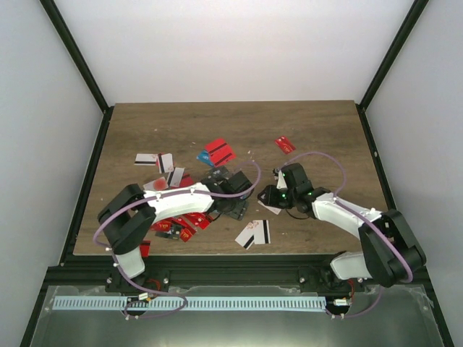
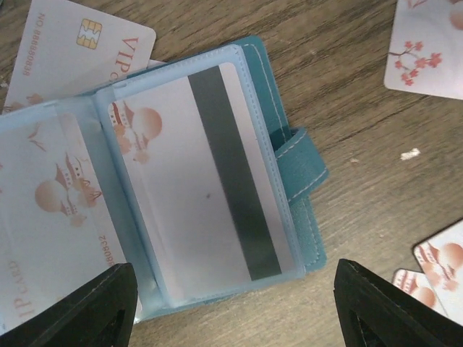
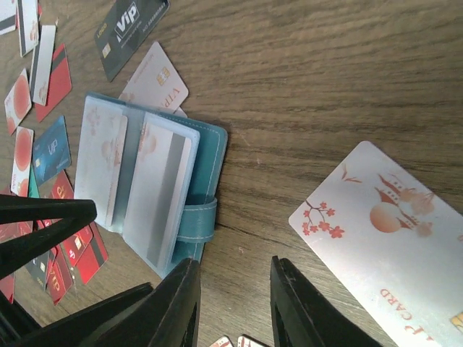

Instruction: Put the credit cards into the card holder

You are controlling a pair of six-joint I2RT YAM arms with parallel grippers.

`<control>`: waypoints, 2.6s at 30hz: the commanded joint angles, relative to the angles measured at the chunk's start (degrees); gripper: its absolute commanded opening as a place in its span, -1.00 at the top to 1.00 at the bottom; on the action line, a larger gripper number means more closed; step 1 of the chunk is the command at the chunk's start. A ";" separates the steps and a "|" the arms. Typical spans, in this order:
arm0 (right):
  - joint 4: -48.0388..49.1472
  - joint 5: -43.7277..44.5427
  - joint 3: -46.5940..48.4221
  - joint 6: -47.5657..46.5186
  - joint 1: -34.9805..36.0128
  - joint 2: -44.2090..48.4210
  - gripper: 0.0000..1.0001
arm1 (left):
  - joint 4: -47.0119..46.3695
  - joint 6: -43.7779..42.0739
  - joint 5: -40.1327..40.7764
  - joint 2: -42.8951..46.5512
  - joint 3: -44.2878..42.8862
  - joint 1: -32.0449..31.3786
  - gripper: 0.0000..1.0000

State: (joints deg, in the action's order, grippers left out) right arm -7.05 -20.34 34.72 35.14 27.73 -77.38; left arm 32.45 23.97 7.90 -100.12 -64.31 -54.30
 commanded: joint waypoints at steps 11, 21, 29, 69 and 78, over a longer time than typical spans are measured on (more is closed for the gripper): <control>-1.66 0.57 -0.78 -1.73 -1.18 1.71 0.42 | 2.97 1.67 9.32 -6.77 -5.79 -3.90 -0.45; -2.28 0.73 -0.86 -2.26 -1.36 2.21 0.42 | 3.84 2.60 13.31 -10.56 -6.33 -4.53 -0.31; -2.26 -0.43 -0.63 -2.57 -1.36 2.89 0.42 | 1.23 2.33 14.93 -9.17 -3.58 -4.44 0.07; 2.94 -8.44 15.27 -9.24 7.35 -18.06 0.14 | -18.47 1.30 -13.80 4.31 8.54 14.10 0.41; 3.21 -17.14 17.71 -14.26 4.88 -24.17 0.13 | -17.33 -0.79 -24.95 -4.97 2.64 19.04 0.42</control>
State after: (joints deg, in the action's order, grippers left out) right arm -3.62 -32.25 49.39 24.82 33.30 -99.50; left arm 15.44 24.84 -11.20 -102.19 -59.66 -35.66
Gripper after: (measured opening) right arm 0.436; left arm 0.289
